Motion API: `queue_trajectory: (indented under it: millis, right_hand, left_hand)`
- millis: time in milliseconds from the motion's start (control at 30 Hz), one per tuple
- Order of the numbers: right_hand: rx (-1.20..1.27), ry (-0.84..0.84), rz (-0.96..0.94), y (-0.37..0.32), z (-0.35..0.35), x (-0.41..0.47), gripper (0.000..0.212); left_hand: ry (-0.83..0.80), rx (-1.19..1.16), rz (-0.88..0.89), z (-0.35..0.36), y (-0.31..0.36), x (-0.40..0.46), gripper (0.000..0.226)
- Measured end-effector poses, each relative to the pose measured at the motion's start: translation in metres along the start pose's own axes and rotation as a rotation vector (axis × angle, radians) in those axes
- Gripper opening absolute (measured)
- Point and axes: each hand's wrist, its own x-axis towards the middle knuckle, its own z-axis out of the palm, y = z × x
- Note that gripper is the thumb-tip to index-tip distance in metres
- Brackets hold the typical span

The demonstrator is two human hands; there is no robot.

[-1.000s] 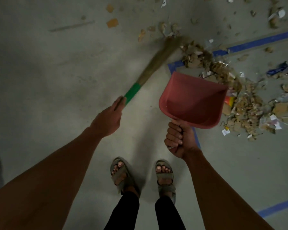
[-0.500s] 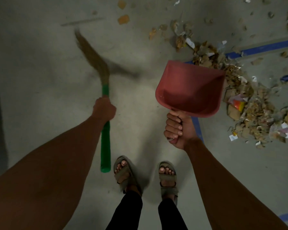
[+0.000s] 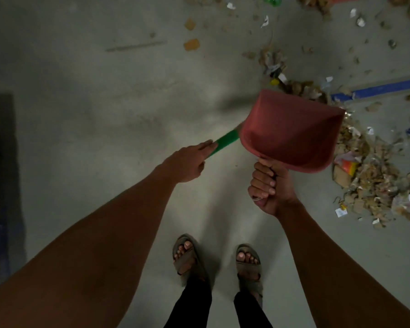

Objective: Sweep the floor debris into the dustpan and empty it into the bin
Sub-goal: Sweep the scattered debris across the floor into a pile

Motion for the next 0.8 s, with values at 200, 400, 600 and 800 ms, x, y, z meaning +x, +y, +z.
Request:
queue_trajectory:
  millis: [200, 400, 600, 800]
  right_hand:
    - [0.001, 0.002, 0.021, 0.004, 0.039, 0.022, 0.043]
    - [-0.012, -0.075, 0.047, 0.006, 0.063, 0.053, 0.042]
    - [-0.022, -0.047, 0.085, -0.012, 0.054, 0.085, 0.040]
    - [-0.028, -0.022, 0.072, -0.062, 0.036, 0.104, 0.042]
  left_hand:
    - [0.271, -0.103, -0.304, -0.055, -0.073, -0.050, 0.070]
    - [0.455, -0.249, -0.793, -0.098, -0.112, -0.061, 0.058]
    - [0.303, -0.340, -1.069, -0.095, -0.143, -0.018, 0.047]
    - [0.064, -0.205, -0.751, -0.066, -0.113, 0.051, 0.062]
